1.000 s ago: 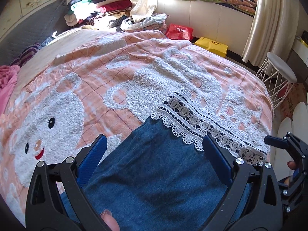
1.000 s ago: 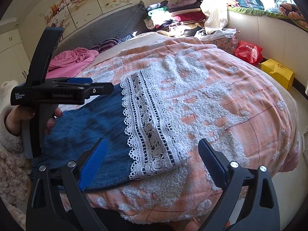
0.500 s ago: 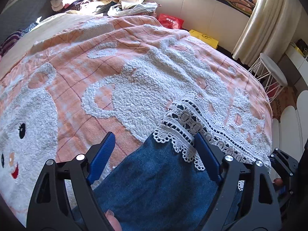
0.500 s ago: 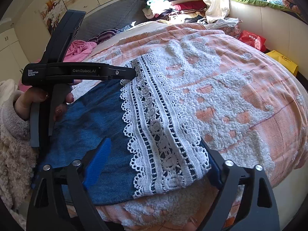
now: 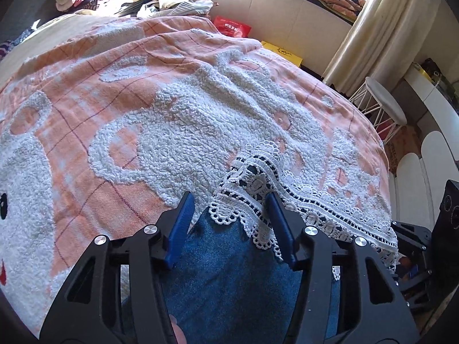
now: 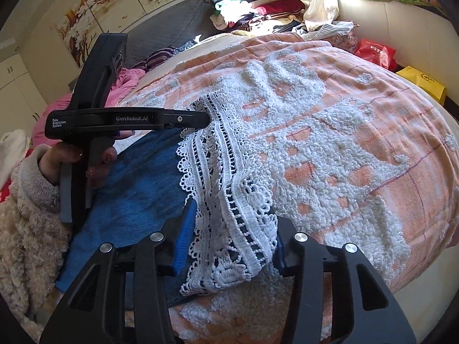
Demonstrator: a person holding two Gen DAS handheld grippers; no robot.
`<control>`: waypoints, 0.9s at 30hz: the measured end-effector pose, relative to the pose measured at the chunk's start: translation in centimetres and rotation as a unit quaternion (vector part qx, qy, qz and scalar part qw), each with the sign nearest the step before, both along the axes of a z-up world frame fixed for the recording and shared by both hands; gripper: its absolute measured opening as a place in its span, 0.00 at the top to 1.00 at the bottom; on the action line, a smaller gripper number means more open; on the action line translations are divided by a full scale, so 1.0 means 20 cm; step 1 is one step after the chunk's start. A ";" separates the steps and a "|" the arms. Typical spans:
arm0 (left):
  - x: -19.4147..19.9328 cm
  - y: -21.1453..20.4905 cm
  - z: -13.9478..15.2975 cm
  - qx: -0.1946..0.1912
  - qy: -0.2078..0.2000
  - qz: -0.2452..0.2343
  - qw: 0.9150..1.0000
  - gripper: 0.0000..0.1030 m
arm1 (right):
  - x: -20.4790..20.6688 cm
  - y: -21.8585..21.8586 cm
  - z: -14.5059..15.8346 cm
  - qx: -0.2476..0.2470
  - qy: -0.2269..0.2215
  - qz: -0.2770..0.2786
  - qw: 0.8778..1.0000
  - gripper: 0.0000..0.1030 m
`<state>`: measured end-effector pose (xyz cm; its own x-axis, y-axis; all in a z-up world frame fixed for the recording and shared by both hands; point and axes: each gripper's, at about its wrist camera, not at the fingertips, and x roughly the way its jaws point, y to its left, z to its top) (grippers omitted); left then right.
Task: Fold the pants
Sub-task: 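Grasp the white lace hem with the left tool while the right tool grasps the lace beside it, then lift the lace hem with both tools and fold it over the denim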
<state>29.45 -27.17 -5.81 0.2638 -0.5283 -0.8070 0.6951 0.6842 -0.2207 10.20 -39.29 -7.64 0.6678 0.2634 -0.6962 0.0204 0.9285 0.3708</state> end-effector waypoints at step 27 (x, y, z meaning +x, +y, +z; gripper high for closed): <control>-0.06 0.13 0.14 -0.090 0.043 0.038 0.994 0.82 | -0.07 0.03 0.13 0.076 -0.066 0.050 0.994 0.78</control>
